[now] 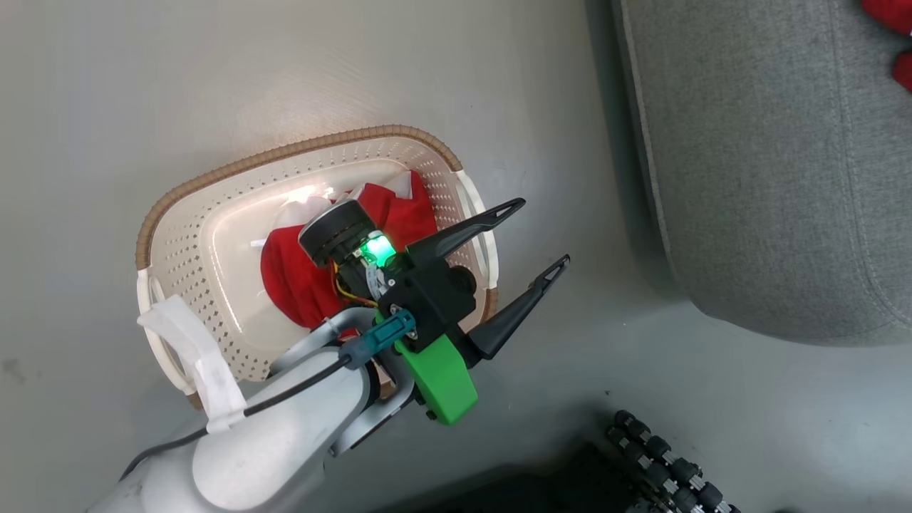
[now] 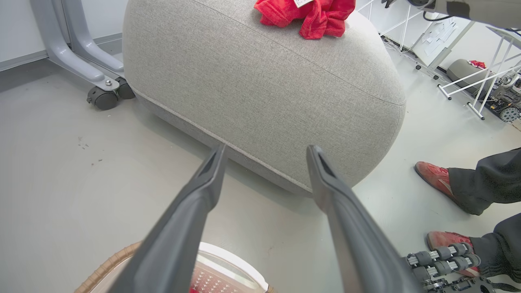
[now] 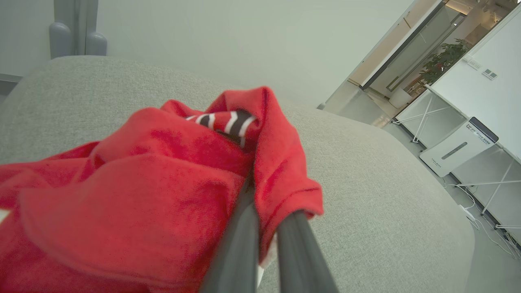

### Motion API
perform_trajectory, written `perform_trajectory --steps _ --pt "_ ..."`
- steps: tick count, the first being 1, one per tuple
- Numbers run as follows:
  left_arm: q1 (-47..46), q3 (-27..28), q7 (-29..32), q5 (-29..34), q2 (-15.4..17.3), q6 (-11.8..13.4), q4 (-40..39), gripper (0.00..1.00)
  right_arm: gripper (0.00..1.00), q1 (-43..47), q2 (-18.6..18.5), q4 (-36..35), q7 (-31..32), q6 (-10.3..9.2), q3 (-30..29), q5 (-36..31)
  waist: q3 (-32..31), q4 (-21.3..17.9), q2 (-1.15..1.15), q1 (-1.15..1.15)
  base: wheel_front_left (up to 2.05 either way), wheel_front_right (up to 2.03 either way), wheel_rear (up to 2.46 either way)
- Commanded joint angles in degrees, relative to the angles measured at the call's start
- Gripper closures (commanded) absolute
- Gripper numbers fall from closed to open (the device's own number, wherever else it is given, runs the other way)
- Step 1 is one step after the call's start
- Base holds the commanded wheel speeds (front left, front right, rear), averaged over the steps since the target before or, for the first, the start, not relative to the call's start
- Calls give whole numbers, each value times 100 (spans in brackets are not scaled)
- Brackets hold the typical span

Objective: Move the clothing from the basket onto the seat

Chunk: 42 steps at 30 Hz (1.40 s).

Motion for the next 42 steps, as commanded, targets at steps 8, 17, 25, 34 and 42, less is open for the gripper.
perform_trajectory --steps 8,17,25,34,42 --pt "288 89 -526 -147 -170 173 311 0 0 697 781 -625 -2 -12 -584 -411 -796 -73 0 0 0 0 0" --pt "946 539 -1308 -540 -478 485 876 0 0 1969 1501 -1375 -1 -12 -2 -232 -2012 202 0 0 0 0 0" --pt "2147 2082 -1401 -459 -1104 787 880 0 0 2887 1771 -1316 -1 -11 1601 143 -3206 862 0 0 0 0 0" --pt "3677 3905 -1398 459 -1609 756 751 0 0 3663 1898 -1374 -1 -11 3073 609 -4358 1478 0 0 0 0 0" --pt "4427 4761 -1399 1161 -1732 650 242 0 0 4058 1972 -1983 -1 -11 3305 756 -4649 1649 0 0 0 0 0"
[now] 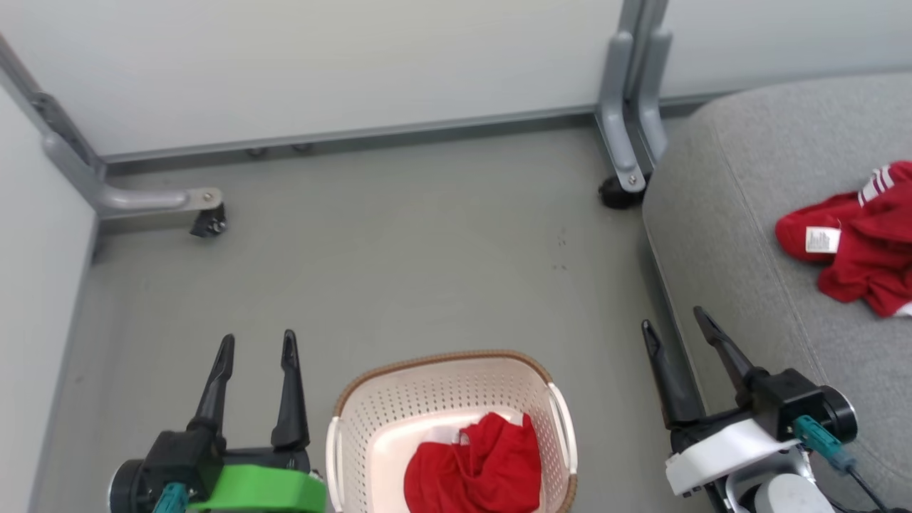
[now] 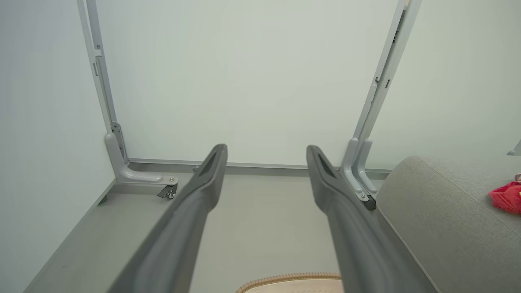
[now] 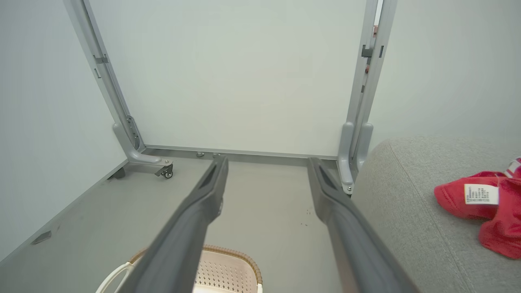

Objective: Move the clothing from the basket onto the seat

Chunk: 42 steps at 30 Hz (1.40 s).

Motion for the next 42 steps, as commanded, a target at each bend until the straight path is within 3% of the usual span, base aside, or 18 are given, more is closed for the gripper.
perform_trajectory --steps 1,12,19,42 --pt "201 97 -2 151 -6 -28 -102 0 0 152 -9 -160 -1 -10 -66 80 -473 418 0 1 0 0 0" --pt "1066 235 -3 153 -17 -181 -559 0 0 895 15 -650 -1 -10 -293 77 -814 178 0 1 0 0 0" --pt "1372 170 -3 265 -16 -75 -603 0 0 1169 17 -555 -1 -10 -220 104 -921 45 0 1 0 0 0" --pt "1227 57 -3 463 -17 -169 -531 0 0 1273 17 -518 -1 -10 -123 79 -998 67 0 1 0 0 0"
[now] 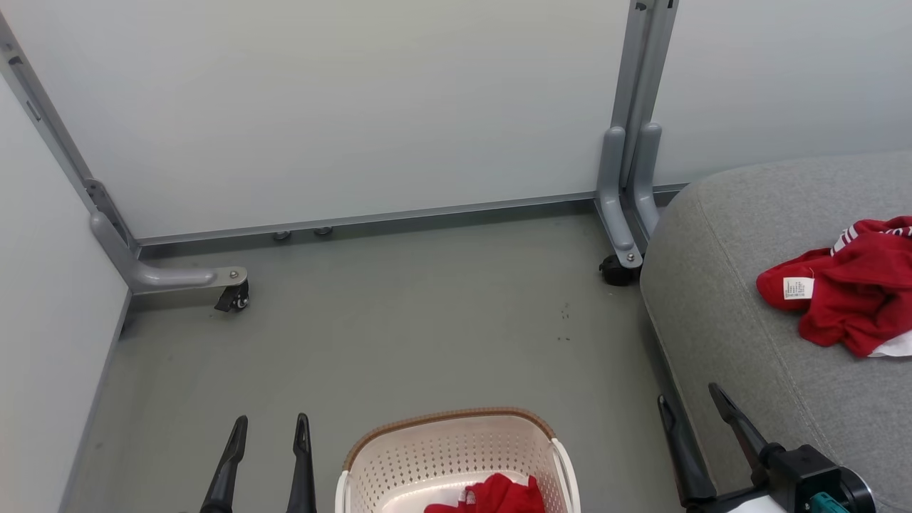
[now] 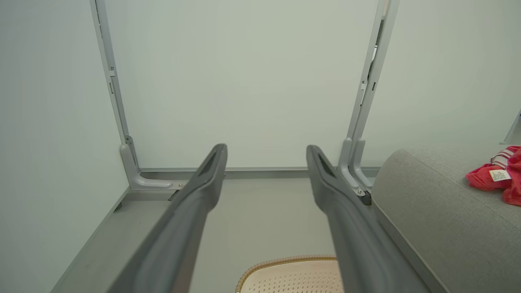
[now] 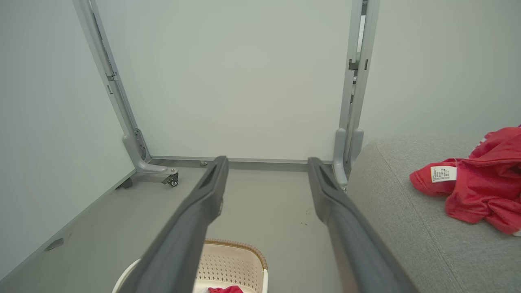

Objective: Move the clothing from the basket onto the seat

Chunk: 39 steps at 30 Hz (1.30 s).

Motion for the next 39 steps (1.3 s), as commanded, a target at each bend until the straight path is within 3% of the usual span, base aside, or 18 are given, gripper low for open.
perform_trajectory --steps 1,23,28,32,39 --pt "-33 -5 -1 16 5 -9 -11 0 0 91 -18 -11 -1 -10 -11 -18 -17 15 0 0 0 0 0" --pt "-126 -173 -2 -116 5 77 101 0 0 9 -18 -33 -1 -10 -5 -107 271 53 0 0 0 0 0" --pt "-493 -393 -2 -145 5 -74 379 0 0 -263 -95 -54 -1 -10 -55 -51 837 124 0 0 0 0 0" --pt "-1208 -641 -2 -155 5 -246 674 0 0 -698 -221 -228 -1 -10 -51 -57 1703 272 0 0 0 0 0" --pt "-2530 -1101 -2 -349 8 -499 1756 0 0 -1401 -347 -400 -1 -10 -199 -102 2768 330 0 0 0 0 0"
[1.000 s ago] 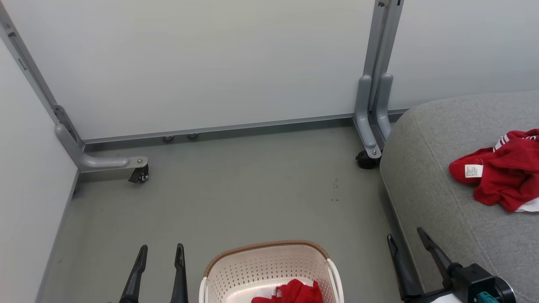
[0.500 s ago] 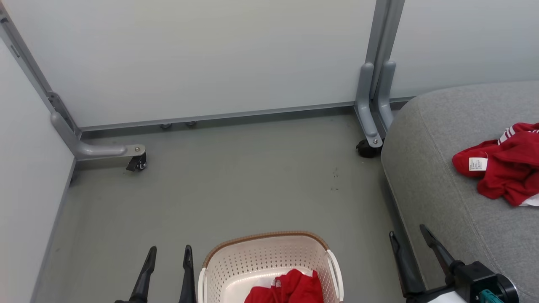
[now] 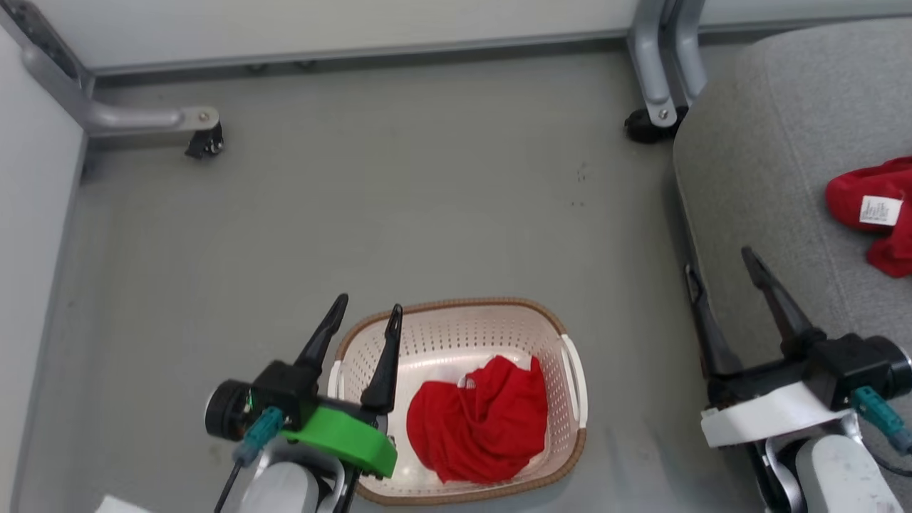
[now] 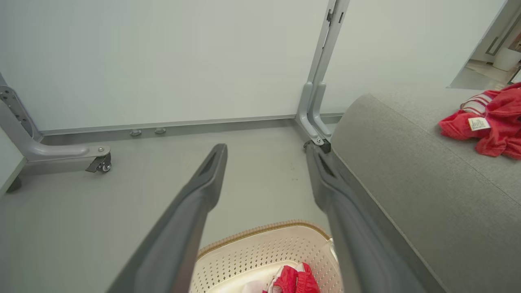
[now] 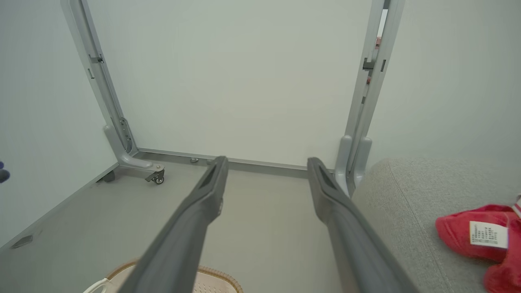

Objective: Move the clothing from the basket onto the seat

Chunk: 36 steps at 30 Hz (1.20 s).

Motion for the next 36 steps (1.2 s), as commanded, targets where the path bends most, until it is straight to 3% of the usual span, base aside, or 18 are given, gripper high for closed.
perform_trajectory --steps 1,7,14,24,36 --pt "-375 -43 -2 19 12 -57 165 0 0 -196 -39 -50 -1 -10 -51 -30 1102 148 0 0 0 0 0" --pt "-1508 -710 -2 190 10 -200 1476 0 0 -672 -75 -246 -1 -10 -297 -45 1829 115 0 0 0 0 0" --pt "-2933 -2292 120 -802 22 -206 2808 0 0 -1078 -71 -503 -1 -10 -446 -86 2612 -12 0 0 0 0 0" --pt "-4176 -3922 591 -2134 25 -207 3811 0 0 -1488 51 -838 -1 -10 -376 -142 3514 -361 0 0 0 0 0" --pt "-5014 -4929 872 -3081 108 -208 4627 0 0 -1686 144 -1194 -1 -10 -381 -150 4319 -570 0 0 0 0 0"
